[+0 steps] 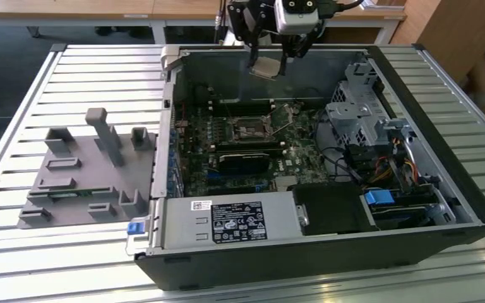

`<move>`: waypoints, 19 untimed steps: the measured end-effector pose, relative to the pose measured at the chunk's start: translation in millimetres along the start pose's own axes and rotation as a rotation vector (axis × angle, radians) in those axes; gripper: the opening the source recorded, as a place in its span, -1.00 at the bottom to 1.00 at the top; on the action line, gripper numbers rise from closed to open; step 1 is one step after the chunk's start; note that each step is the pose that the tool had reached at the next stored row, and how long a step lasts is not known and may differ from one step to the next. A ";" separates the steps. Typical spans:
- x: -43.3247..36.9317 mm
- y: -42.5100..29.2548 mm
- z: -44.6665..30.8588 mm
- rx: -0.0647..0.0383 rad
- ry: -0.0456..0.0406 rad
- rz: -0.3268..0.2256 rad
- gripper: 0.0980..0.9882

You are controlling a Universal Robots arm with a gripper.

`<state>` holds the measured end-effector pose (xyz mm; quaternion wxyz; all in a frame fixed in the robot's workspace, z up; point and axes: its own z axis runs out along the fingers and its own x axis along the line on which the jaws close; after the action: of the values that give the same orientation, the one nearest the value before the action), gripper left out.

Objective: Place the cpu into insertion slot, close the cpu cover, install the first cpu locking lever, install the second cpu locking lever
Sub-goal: 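Place the cpu into insertion slot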

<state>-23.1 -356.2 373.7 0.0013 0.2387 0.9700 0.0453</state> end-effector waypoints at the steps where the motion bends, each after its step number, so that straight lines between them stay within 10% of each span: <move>1: 0.0 0.0 0.0 0.000 -0.0009 0.010 0.00; 19: 0.0 0.0 0.5 -0.002 -0.0145 0.155 0.00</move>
<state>-23.1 -356.2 373.2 0.0050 0.3133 0.9486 0.0445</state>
